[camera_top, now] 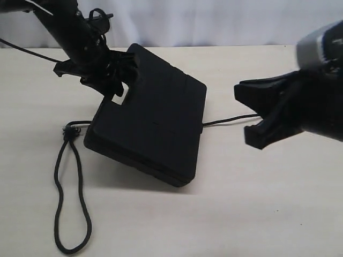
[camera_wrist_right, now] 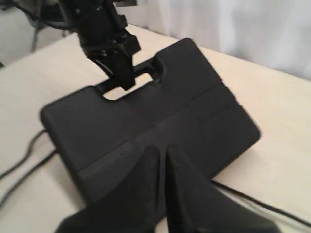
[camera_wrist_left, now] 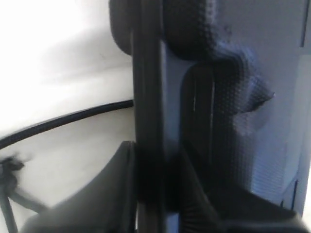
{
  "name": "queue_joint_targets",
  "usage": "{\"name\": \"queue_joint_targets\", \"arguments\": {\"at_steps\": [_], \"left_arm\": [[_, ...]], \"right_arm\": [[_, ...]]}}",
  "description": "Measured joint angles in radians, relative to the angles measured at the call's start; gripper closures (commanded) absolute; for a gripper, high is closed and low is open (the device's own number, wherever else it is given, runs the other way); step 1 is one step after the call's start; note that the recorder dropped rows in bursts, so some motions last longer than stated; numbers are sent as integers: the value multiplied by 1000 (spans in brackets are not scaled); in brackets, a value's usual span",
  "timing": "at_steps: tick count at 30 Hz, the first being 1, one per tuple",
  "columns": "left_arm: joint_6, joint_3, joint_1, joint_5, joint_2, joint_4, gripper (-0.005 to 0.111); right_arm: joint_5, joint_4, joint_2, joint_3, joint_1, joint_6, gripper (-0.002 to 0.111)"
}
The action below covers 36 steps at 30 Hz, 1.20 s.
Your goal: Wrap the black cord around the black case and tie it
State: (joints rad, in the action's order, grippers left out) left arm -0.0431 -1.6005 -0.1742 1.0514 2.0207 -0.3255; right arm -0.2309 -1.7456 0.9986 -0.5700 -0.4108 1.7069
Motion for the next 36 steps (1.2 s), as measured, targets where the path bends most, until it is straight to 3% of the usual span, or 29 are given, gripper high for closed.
{"name": "queue_joint_targets", "arguments": {"at_steps": [3,8,11,13,15,18,22,25,36], "left_arm": [[0,-19,0,14,0,-10,107],[0,-41,0,45,0,-54,107],[-1,-42,0,49,0,-73,107],[-1,-42,0,49,0,-87,107],[-1,-42,0,49,0,-111,107],[-1,-42,0,50,0,-148,107],[-3,-42,0,50,0,-156,107],[-3,-42,0,51,0,-166,107],[-3,-42,0,49,0,-395,107]], "right_arm": [[316,-6,57,-14,-177,-138,104],[1081,-8,135,-25,-485,-452,104],[1346,6,158,-43,-610,-520,104],[1366,93,158,-51,-712,-509,102],[1194,163,169,-32,-774,-495,88],[980,209,215,-9,-810,-397,49],[829,218,298,-1,-811,-290,17],[684,105,414,-1,-812,-134,19],[1100,12,714,-73,-814,186,20]]}}
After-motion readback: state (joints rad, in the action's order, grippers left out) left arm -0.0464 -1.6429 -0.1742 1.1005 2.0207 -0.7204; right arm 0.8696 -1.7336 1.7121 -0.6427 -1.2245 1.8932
